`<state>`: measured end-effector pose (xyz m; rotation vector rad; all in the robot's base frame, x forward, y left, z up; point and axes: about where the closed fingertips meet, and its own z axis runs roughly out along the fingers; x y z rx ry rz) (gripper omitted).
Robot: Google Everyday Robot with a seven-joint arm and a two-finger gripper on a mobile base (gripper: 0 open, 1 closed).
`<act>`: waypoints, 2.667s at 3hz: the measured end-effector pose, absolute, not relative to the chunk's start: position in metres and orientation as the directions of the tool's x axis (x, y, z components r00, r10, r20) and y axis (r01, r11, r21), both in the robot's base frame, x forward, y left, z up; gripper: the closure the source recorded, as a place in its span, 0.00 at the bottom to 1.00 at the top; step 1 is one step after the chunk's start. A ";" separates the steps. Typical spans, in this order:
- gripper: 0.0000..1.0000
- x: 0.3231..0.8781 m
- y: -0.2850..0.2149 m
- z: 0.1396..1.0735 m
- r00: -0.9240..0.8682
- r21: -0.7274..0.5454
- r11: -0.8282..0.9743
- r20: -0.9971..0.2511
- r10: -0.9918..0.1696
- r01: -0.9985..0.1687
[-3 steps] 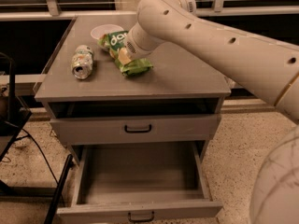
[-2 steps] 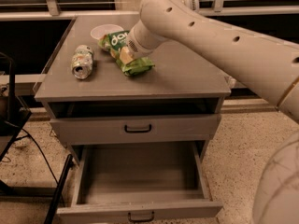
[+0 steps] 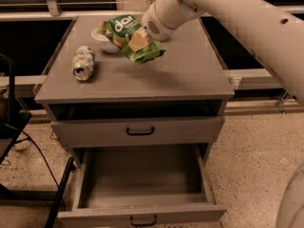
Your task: Place green rice chip bag into middle drawer
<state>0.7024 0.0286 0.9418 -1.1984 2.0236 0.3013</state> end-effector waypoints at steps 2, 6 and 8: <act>1.00 0.665 -0.001 1.018 -0.055 -0.146 0.238 -0.736 -0.674 -0.960; 1.00 0.591 -0.002 1.045 -0.023 -0.192 0.216 -0.695 -0.718 -0.958; 1.00 0.504 -0.015 1.063 -0.058 -0.174 0.244 -0.692 -0.720 -0.954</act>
Offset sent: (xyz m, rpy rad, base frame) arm -0.1211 -0.0874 0.0881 -0.0439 0.2930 0.6775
